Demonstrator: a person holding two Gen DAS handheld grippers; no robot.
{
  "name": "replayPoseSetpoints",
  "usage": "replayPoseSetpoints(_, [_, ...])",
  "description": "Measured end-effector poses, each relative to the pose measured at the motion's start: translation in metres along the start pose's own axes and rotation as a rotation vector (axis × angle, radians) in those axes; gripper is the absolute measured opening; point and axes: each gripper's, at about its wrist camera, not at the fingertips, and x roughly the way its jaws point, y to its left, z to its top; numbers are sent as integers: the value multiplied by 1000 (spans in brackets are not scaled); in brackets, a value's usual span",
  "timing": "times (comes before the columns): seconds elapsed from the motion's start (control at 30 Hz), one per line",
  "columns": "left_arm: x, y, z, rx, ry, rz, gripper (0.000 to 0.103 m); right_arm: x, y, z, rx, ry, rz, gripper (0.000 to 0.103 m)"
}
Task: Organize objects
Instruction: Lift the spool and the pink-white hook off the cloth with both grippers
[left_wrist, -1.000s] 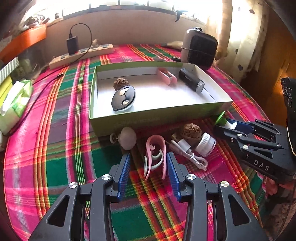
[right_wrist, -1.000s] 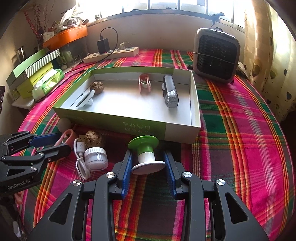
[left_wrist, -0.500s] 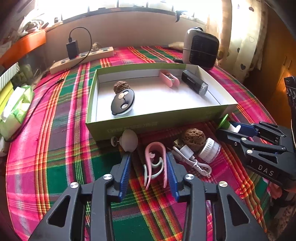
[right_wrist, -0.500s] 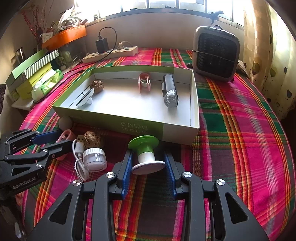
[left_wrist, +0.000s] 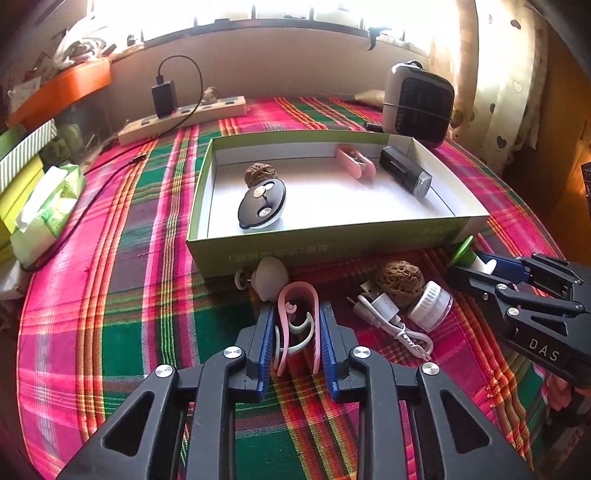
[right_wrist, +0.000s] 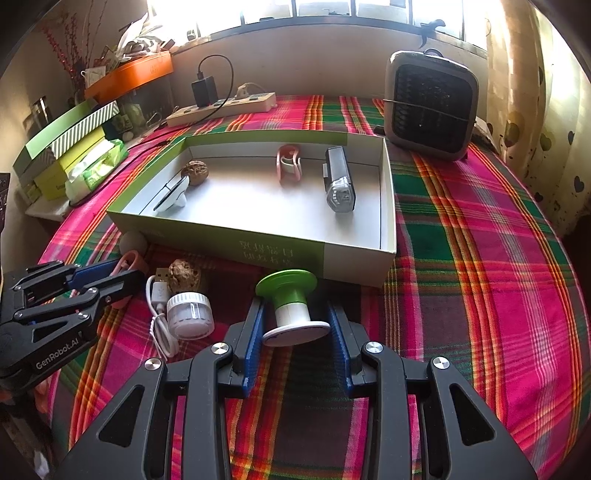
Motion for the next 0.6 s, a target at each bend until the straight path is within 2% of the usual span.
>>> replayPoseSetpoints(0.6, [-3, 4, -4, -31, -10, -23, 21, -3, -1, -6, 11, 0, -10, 35])
